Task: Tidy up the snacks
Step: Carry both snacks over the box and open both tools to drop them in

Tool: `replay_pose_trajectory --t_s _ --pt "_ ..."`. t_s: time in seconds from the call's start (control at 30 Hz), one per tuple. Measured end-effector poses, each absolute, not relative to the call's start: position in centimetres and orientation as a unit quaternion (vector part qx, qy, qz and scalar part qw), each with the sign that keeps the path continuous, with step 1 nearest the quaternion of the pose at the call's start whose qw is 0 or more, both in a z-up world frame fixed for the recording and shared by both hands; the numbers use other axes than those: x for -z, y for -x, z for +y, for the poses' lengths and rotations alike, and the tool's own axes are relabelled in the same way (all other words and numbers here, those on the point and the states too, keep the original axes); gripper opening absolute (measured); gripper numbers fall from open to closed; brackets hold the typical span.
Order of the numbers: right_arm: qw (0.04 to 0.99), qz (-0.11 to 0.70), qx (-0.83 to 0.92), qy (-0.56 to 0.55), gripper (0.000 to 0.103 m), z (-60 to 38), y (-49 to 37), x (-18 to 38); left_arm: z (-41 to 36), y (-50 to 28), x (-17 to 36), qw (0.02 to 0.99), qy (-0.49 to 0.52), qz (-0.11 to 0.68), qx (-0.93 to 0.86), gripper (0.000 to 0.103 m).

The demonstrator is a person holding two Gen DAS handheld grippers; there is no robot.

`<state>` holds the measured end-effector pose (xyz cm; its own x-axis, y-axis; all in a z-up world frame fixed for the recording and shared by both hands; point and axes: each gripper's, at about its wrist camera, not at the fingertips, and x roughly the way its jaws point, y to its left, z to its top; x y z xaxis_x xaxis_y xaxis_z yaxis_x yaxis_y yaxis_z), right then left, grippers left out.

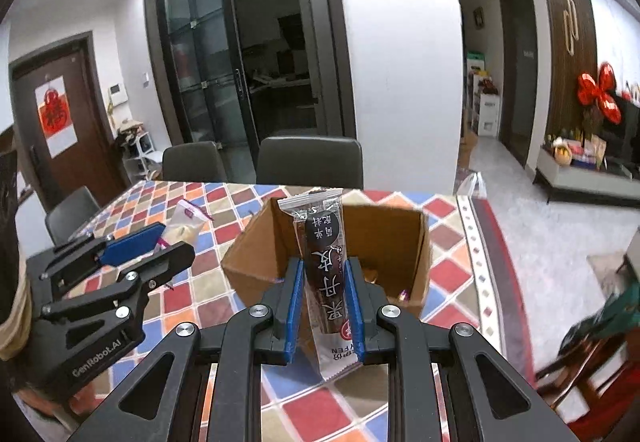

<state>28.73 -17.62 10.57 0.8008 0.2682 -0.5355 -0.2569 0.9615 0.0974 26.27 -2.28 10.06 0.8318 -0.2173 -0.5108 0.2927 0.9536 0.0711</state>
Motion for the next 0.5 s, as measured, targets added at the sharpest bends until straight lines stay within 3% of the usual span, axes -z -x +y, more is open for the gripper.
replay_pose_trajectory --t_s 0.5 --pt "0.923 0.356 -0.142 0.022 0.022 -17.6 -36.7 -11.7 -4.0 -34.9 -10.9 0.928 -0.106 0.333 0.129 0.032"
